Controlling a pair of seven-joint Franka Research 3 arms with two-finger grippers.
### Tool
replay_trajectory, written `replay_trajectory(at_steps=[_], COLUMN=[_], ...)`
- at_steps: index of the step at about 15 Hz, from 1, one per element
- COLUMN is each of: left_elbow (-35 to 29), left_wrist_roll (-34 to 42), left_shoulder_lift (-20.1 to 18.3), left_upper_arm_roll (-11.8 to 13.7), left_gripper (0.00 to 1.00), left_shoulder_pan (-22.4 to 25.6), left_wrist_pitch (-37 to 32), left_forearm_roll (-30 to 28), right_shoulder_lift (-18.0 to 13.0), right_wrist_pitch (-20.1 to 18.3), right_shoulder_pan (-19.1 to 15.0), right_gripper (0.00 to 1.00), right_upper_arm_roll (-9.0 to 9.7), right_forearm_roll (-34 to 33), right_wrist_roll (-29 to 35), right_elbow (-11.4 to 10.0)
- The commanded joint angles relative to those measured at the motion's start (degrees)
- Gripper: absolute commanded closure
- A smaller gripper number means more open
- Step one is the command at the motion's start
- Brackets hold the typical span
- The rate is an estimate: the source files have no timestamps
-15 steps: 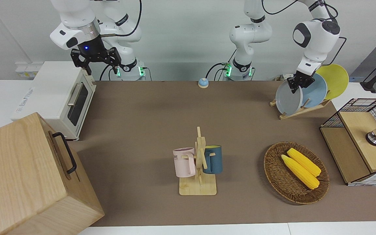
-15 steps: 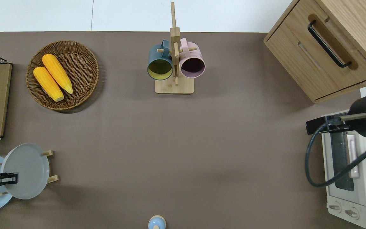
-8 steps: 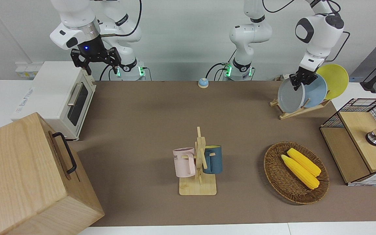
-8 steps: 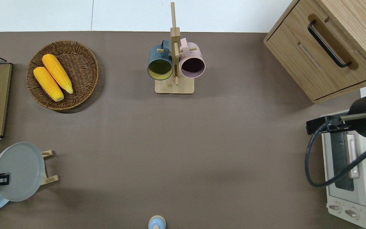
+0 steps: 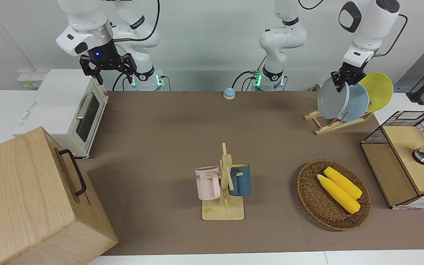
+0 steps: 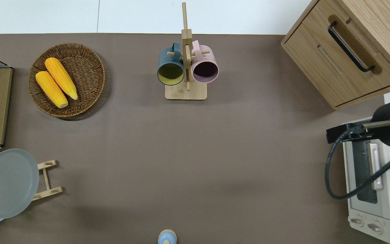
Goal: Pick gray plate from low plate rack and place it on table with left arm
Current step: 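Lift the gray plate up out of the rack with the left gripper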
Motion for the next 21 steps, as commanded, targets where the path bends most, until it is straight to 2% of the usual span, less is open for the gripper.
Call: replay_trajectory(at_steps=[1,3,6,9,12,16,21], left_elbow=[5.66,8.65,11.64,11.74,11.65,9.38,4.02], left_wrist_roll=[-0.13,-0.13,-1.70,-5.30,-5.66,-5.58,-4.61], left_shoulder_lift=[-0.02,-0.02,-0.11,-0.28,-0.28,-0.02,0.51], left_upper_arm_roll=[-0.66,-1.45,-1.36,-1.36,-0.57,-0.31,-0.31], left_gripper=[1.00,1.00,1.00,1.00,1.00,1.00,1.00], left_shoulder_pan=[-0.52,-0.52,-0.34,-0.34,-0.25,0.01,0.27], left_wrist_pitch=[-6.57,-9.64,-13.16,-14.84,-17.38,-19.32,-18.19], left_forearm_roll=[0.07,-1.76,-8.26,-13.01,-19.16,-24.97,-31.47], right_shoulder_lift=[-0.14,-0.14,-0.14,-0.14,-0.14,-0.14,-0.14], right_wrist_pitch=[-0.74,-0.83,-0.83,-0.83,-0.83,-0.83,-0.83], right_shoulder_pan=[-0.41,-0.41,-0.41,-0.41,-0.41,-0.41,-0.41], right_gripper=[0.013,0.013,0.013,0.011,0.013,0.011,0.011], right_upper_arm_roll=[0.29,0.29,0.29,0.29,0.29,0.29,0.38], right_forearm_roll=[0.43,0.43,0.43,0.43,0.43,0.43,0.43], right_wrist_roll=[-0.08,0.01,0.01,0.01,0.01,0.01,-0.08], right_elbow=[0.35,0.35,0.35,0.35,0.35,0.35,0.35])
